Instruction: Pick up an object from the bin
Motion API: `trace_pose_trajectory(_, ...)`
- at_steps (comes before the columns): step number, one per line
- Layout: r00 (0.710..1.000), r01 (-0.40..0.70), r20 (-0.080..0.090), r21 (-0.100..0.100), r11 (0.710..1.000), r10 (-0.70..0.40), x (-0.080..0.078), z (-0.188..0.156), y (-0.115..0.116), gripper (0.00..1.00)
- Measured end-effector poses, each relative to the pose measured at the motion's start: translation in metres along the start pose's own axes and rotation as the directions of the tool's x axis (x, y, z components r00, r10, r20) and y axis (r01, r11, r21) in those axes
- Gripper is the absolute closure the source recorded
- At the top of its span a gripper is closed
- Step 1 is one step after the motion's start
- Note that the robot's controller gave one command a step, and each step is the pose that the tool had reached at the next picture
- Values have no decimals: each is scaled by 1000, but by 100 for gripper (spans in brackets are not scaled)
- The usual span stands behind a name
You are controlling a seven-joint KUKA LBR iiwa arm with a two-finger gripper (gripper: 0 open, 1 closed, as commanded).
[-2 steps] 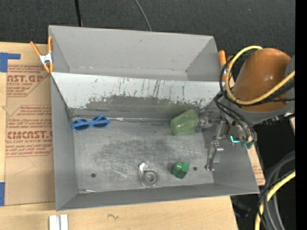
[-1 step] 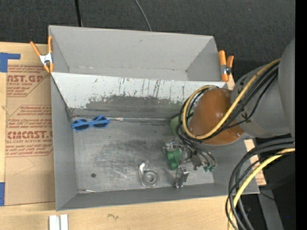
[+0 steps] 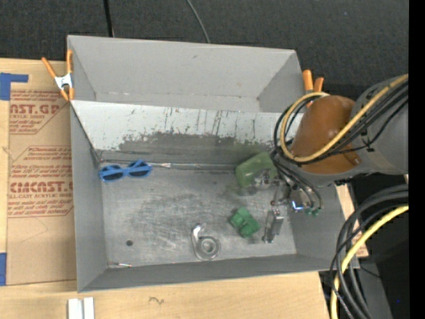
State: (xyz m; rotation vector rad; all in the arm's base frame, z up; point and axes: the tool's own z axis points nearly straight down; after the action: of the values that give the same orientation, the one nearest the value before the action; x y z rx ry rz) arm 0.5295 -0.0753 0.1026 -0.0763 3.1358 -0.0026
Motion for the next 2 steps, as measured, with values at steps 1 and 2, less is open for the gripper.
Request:
trace_pose_trajectory(1,979,203,13,2,979,-203,40,28,20,0)
trace_pose_trajectory(2,979,203,-2,-2,979,-203,44,30,20,100)
